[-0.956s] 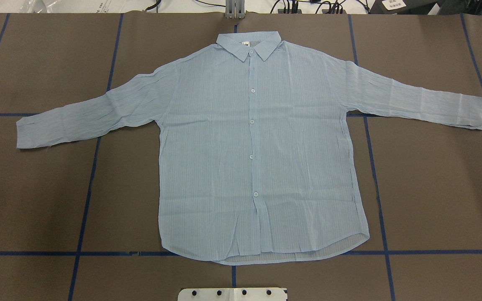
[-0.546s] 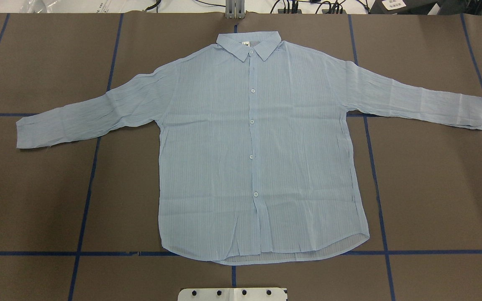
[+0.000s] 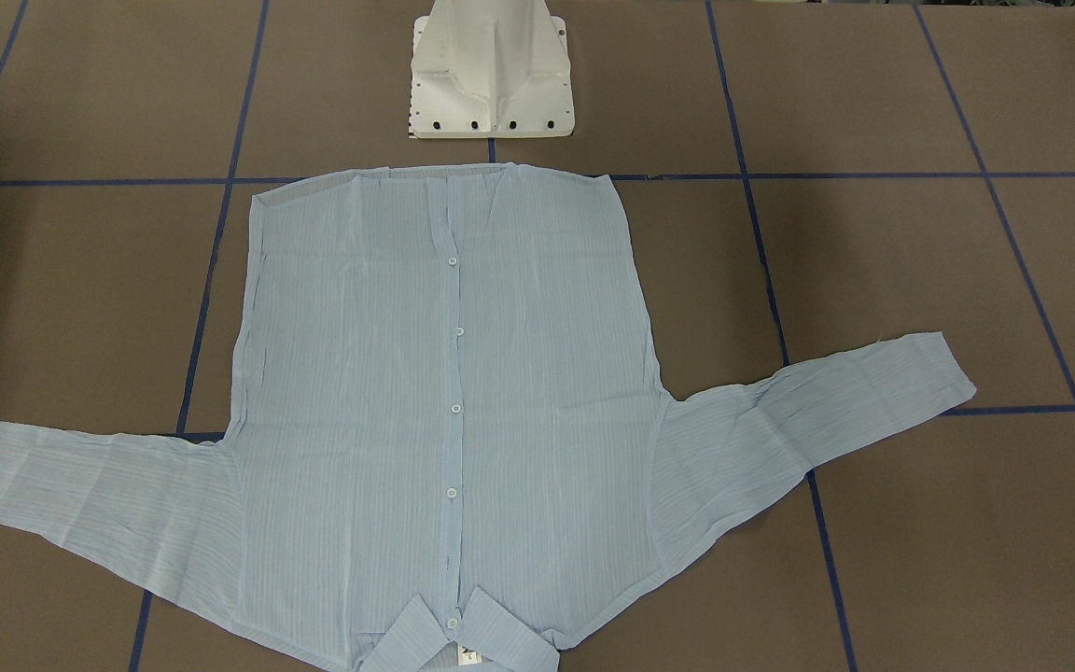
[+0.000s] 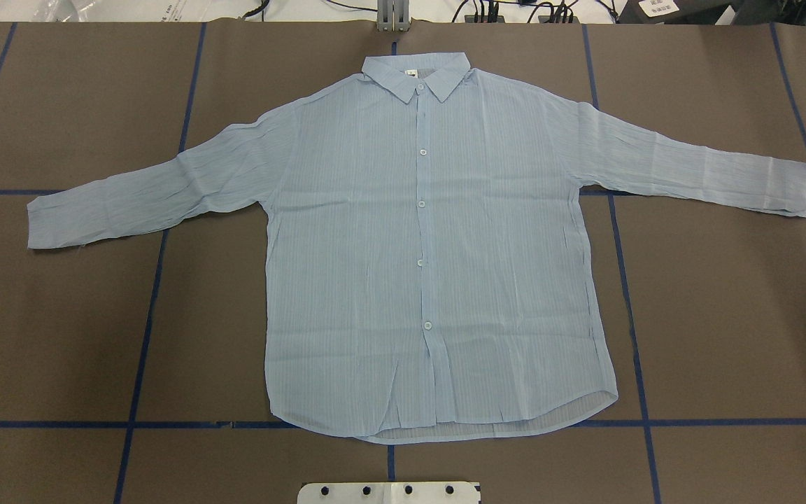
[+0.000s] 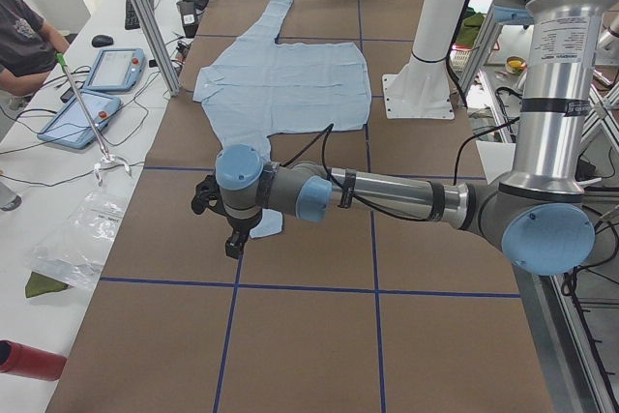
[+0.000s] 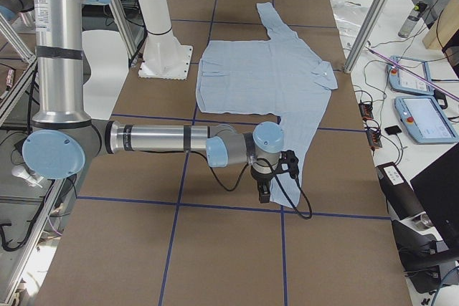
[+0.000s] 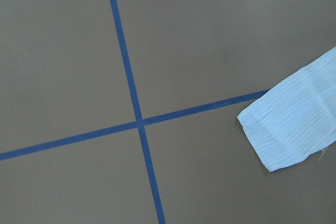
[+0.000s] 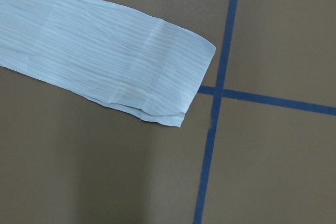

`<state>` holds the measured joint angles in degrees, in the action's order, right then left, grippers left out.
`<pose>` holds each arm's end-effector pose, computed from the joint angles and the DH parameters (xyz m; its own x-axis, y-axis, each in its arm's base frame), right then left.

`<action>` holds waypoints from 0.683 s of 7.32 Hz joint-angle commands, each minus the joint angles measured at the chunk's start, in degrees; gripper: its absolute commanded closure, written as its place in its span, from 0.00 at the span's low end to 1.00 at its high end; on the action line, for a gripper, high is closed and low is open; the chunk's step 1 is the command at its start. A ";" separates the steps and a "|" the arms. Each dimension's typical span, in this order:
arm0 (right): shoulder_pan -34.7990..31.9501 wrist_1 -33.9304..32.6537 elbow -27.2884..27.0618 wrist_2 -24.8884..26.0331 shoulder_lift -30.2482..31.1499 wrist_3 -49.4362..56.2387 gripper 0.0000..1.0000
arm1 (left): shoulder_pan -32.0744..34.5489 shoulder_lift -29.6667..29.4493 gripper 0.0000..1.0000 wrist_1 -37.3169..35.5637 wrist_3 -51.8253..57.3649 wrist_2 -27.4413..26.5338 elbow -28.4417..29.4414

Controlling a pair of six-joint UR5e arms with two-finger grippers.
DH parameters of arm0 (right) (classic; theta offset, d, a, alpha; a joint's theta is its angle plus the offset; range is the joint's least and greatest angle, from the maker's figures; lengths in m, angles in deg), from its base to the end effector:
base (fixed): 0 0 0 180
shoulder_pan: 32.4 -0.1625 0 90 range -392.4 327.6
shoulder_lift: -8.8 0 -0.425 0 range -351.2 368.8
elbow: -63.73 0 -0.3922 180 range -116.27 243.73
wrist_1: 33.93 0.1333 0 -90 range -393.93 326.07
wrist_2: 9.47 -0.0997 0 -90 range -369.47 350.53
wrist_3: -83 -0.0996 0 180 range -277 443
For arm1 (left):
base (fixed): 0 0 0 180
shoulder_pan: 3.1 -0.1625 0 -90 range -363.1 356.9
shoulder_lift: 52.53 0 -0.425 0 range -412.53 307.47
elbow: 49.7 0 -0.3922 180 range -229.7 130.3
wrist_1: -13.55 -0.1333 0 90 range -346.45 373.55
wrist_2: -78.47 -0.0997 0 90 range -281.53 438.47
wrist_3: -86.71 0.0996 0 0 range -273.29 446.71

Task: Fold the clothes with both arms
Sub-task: 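Move the right gripper to the cuff of the sleeve nearest it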

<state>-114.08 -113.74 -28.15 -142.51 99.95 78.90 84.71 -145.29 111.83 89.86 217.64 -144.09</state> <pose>-0.0070 -0.4996 0.6350 0.7128 -0.1636 0.6820 0.0913 0.9858 0.1410 -0.0379 -0.5249 0.5744 0.6426 0.2787 -0.7137 -0.0723 0.9494 0.3057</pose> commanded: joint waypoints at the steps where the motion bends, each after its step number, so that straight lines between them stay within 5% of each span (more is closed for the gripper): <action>1: 1.69 3.41 3.09 -0.03 -2.80 -0.91 0.00 | -0.27 -1.98 0.00 0.86 -9.42 0.31 -0.10; 3: 3.36 14.63 11.59 0.15 -6.49 -8.76 0.00 | -1.23 -3.23 0.00 2.78 -11.07 0.23 0.43; 5: 4.77 25.29 25.10 0.23 -12.01 -11.54 0.00 | -1.24 -0.60 0.00 13.29 -11.32 0.32 3.14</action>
<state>-110.16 -94.99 -11.57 -142.37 91.60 69.36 83.58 -147.12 118.94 78.87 217.96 -142.64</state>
